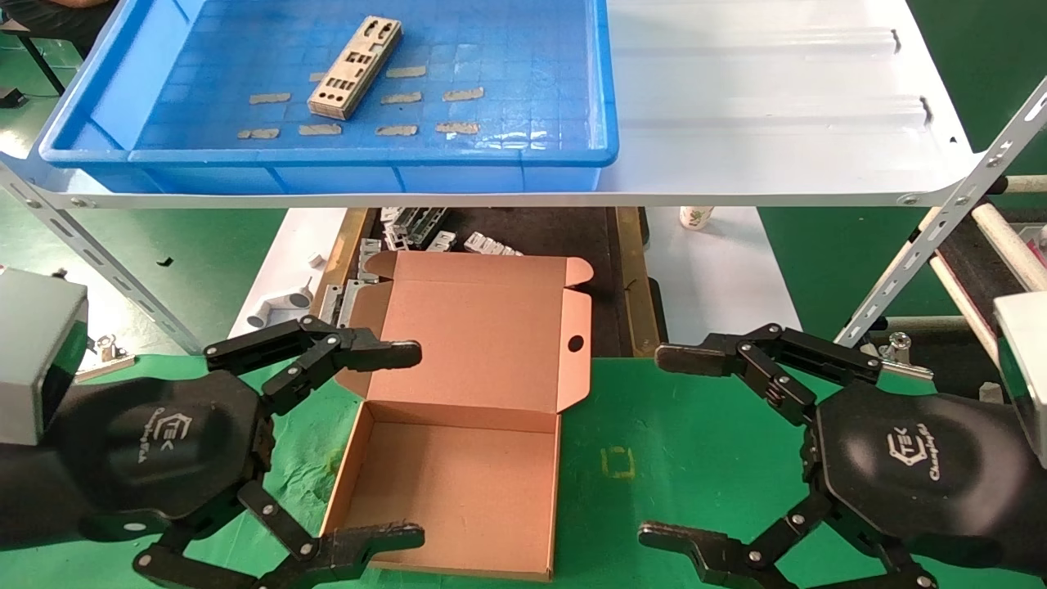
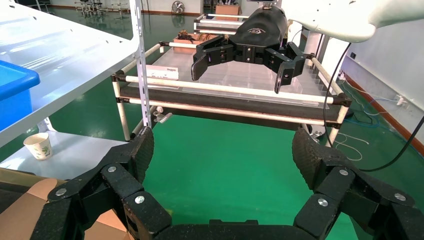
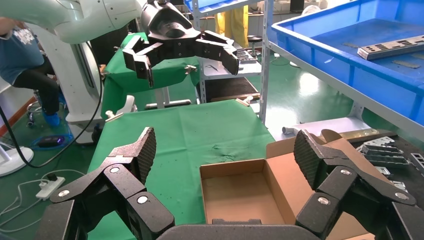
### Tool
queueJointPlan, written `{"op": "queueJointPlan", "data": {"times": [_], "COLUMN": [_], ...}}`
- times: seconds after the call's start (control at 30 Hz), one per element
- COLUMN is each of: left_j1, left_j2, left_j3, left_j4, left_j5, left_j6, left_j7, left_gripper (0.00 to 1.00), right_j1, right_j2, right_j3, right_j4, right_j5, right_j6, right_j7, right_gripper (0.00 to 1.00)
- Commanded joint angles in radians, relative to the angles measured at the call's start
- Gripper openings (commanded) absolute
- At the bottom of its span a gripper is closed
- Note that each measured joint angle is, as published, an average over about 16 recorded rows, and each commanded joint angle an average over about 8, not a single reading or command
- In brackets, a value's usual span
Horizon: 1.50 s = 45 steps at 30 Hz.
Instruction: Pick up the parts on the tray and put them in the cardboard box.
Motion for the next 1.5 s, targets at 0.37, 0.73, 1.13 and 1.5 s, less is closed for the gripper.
{"op": "queueJointPlan", "data": {"times": [0.37, 0.73, 1.13, 1.5], "left_j1": [0.000, 0.000, 0.000, 0.000], "left_j2": [0.000, 0.000, 0.000, 0.000], "left_j3": [0.000, 0.000, 0.000, 0.000], "left_j4": [0.000, 0.000, 0.000, 0.000], "left_j5": [0.000, 0.000, 0.000, 0.000], "left_j6": [0.000, 0.000, 0.000, 0.000], "left_j7": [0.000, 0.000, 0.000, 0.000], "left_gripper": [1.00, 1.00, 1.00, 1.00], "right_j1": [0.000, 0.000, 0.000, 0.000], "right_j2": [0.000, 0.000, 0.000, 0.000], "right_j3": [0.000, 0.000, 0.000, 0.000], "right_j4": [0.000, 0.000, 0.000, 0.000], "right_j5": [0.000, 0.000, 0.000, 0.000], "right_j6": [0.000, 0.000, 0.000, 0.000], "right_j7": [0.000, 0.000, 0.000, 0.000], "right_gripper": [1.00, 1.00, 1.00, 1.00]}}
